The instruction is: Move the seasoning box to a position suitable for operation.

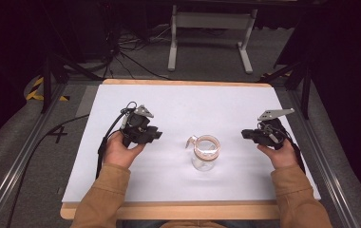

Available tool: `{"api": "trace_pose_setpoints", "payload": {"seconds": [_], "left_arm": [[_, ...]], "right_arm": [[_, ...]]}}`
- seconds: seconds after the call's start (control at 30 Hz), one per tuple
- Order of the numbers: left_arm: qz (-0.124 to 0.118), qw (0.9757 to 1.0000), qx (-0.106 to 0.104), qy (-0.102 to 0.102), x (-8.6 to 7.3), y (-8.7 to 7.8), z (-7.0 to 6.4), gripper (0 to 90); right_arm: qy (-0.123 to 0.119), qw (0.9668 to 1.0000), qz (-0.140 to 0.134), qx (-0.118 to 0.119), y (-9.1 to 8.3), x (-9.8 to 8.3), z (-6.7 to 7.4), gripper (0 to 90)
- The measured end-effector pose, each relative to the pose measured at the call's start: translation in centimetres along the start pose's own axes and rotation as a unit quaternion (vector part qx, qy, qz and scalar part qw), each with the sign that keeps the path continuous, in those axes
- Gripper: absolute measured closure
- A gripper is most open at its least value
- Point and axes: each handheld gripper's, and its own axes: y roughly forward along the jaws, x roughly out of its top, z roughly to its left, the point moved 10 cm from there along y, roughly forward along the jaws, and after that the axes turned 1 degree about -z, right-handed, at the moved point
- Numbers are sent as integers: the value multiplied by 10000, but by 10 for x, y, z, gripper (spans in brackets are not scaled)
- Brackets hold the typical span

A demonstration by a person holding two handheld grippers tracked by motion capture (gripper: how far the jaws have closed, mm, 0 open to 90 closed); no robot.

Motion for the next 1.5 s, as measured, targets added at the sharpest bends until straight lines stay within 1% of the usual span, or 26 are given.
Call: {"api": "trace_pose_setpoints", "payload": {"seconds": [0.03,0.07,0.1,0.13,0.17,0.23,0.27,0.33,0.43,0.47,0.53,0.67,0.73,0.77,0.83,0.9,0.93,1.0,1.03,1.1,1.17,1.27,1.3,1.37,1.43,1.5], "left_arm": [[16,10000,-15,5,-1,1,-1,696],[18,10000,22,31,-1,1,-1,699],[-12,10000,7,-13,0,1,-2,741],[14,10000,7,-34,0,1,-3,742],[-7,10000,10,-50,1,2,-3,744],[40,10000,39,-19,1,1,-4,748],[-22,10000,39,15,3,1,-5,748],[-14,10000,43,47,4,-1,-6,743],[-92,10000,-36,-6,7,-2,-10,724],[-67,10000,-41,3,7,-2,-11,724],[-37,10000,-60,52,9,0,-15,740],[82,9997,-97,224,11,5,-21,792],[130,9995,-127,259,12,6,-26,804],[112,9992,-164,332,14,7,-29,809],[134,9988,-262,402,15,8,-34,847],[194,9986,-270,422,16,12,-37,867],[196,9984,-310,425,16,13,-39,875],[301,9976,-434,444,15,18,-43,878],[346,9969,-539,462,15,20,-45,879],[394,9955,-704,493,14,25,-51,874],[386,9952,-740,508,14,29,-55,883],[341,9953,-782,459,16,35,-58,890],[346,9956,-759,419,17,38,-58,891],[284,9963,-757,279,18,43,-59,889],[268,9963,-799,186,18,47,-60,873],[307,9968,-715,174,17,51,-59,874]], "right_arm": [[-22,10000,-12,-44,-1,-1,0,850],[-99,9999,-20,-55,-1,-1,-1,852],[-151,9999,-47,-22,-2,-1,1,859],[-187,9998,-50,-30,-2,-1,1,859],[-181,9998,-68,-24,-3,0,2,860],[-171,9998,-81,-3,-4,0,2,862],[-159,9998,-133,30,-6,1,2,862],[-144,9998,-164,39,-7,2,2,861],[-123,9997,-186,50,-10,1,4,866],[-123,9997,-186,50,-10,1,4,866],[-151,9997,-191,56,-11,0,5,866],[-123,9997,-198,98,-12,-2,6,866],[-109,9997,-187,124,-12,-3,8,868],[-126,9997,-178,148,-12,-3,8,873],[-144,9996,-157,199,-12,-4,11,886],[-161,9994,-154,260,-13,-5,15,887],[-166,9991,-173,338,-13,-5,18,887],[-150,9984,-246,489,-14,-3,23,875],[-167,9983,-279,488,-15,-2,25,869],[-140,9977,-327,583,-15,-2,28,876],[-88,9970,-375,675,-16,-3,30,889],[-82,9969,-384,680,-16,-5,29,890],[-59,9968,-375,700,-16,-6,30,890],[-40,9968,-375,703,-16,-7,30,890],[-38,9967,-371,716,-16,-8,30,890],[-16,9966,-378,731,-16,-10,30,889]]}}
